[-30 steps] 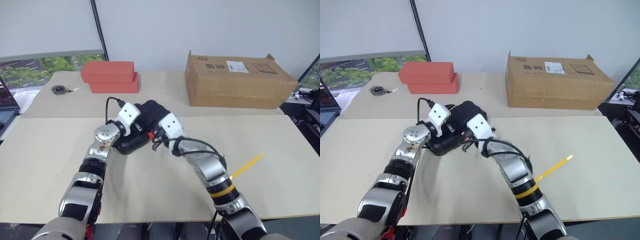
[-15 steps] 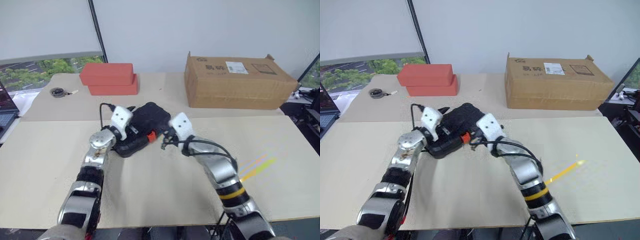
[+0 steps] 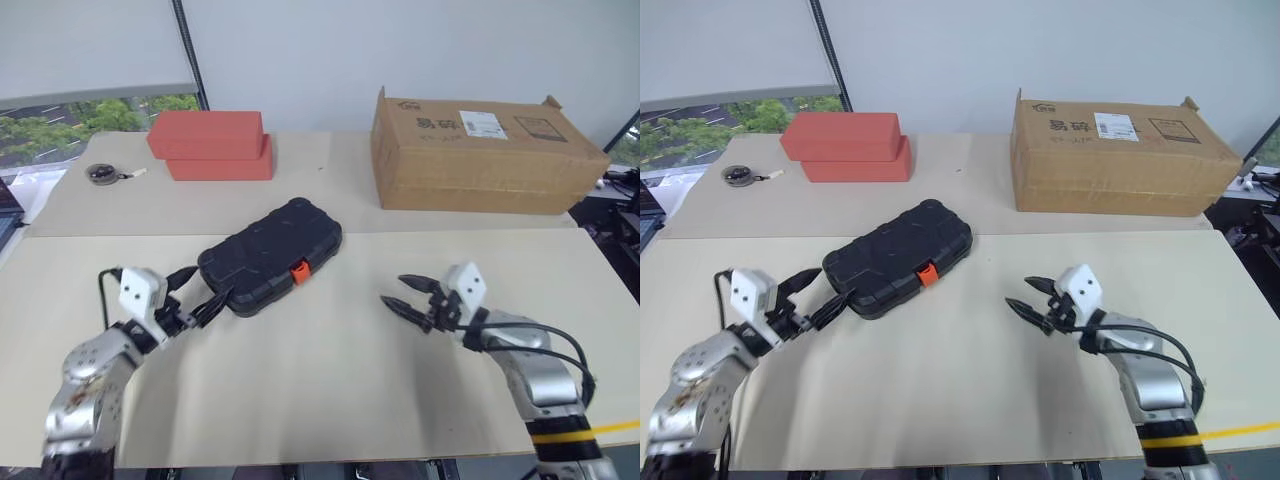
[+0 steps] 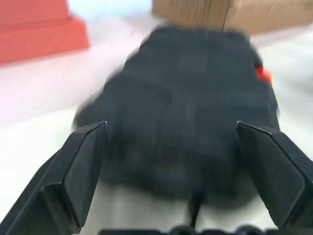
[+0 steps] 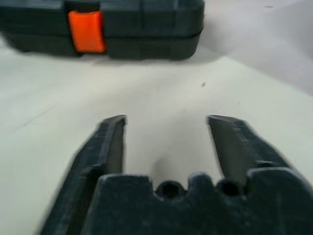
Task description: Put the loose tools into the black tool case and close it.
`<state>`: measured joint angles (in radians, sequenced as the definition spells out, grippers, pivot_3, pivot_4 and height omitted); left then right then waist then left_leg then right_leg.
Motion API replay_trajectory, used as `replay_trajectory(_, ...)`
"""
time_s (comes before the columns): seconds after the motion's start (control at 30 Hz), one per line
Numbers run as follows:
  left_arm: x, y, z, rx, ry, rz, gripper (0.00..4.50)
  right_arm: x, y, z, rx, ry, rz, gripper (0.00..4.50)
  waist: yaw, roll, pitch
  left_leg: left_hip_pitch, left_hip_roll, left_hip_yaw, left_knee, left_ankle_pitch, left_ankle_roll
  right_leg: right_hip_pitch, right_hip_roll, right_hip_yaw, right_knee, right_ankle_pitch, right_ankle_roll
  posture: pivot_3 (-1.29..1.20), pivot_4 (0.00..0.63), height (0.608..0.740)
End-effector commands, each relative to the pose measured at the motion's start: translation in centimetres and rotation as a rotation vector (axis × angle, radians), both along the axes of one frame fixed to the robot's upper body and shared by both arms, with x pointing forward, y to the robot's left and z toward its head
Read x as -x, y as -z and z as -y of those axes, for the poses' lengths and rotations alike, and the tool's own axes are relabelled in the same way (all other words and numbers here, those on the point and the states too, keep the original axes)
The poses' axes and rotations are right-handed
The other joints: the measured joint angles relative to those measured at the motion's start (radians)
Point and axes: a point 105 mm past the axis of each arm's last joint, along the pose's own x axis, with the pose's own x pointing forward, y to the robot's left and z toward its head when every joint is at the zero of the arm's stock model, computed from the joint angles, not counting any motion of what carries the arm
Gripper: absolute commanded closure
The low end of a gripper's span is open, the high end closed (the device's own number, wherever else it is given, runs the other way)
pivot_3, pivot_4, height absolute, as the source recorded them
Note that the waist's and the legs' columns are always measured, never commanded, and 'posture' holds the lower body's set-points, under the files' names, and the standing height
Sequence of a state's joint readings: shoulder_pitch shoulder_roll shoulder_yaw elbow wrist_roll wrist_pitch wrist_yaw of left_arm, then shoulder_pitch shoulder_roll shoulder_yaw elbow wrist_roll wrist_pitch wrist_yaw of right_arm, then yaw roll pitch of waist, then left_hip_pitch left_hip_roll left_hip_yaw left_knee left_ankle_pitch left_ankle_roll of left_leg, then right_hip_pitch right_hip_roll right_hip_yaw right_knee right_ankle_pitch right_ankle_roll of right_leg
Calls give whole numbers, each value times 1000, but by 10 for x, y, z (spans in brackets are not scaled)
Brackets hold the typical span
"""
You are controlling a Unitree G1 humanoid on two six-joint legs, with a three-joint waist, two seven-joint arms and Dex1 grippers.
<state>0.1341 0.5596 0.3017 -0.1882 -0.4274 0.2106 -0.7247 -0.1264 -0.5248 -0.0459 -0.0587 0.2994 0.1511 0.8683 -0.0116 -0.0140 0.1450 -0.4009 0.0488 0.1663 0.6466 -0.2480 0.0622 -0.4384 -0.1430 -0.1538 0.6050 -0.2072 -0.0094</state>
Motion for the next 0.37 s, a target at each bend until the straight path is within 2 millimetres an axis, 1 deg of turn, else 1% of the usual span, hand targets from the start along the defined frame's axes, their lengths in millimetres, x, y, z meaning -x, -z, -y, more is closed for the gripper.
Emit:
replay_trajectory(0.03, 18, 8, -8, -15, -41, -37, 0, 3, -4, 17, -11, 10, 43, 54, 3, -1, 6, 0, 0, 0, 0, 0, 0, -1, -1, 0, 0, 0, 0, 0, 150, 712)
replay_trajectory(0.1, 29, 19, -12, -28, -63, -73, 0, 4, 1, 24, -12, 20, 38, 54, 9, -3, 11, 0, 0, -2, 0, 0, -1, -3, -3, -1, -2, 0, 0, 0, 150, 712)
replay_trajectory(0.17, 35, 28, -14, -26, -90, -99, 0, 3, 4, 27, -14, 25, 37, 54, 16, -1, 12, 0, 0, -3, 1, 0, -1, -2, -3, -1, -3, -1, -1, 0, 150, 712)
replay_trajectory(0.23, 37, 32, -13, -26, -96, -104, 0, 2, 5, 28, -13, 26, 39, 54, 22, 0, 13, 0, 0, -3, 1, 0, -1, -2, -4, -1, -4, -2, -3, 0, 150, 712)
replay_trajectory(0.37, 36, 32, -13, -21, -99, -101, 0, 2, 9, 28, -7, 14, 30, 54, 24, 0, 13, 0, 0, -3, 0, 0, -1, -2, -3, -1, -4, 1, 0, 0, 150, 712)
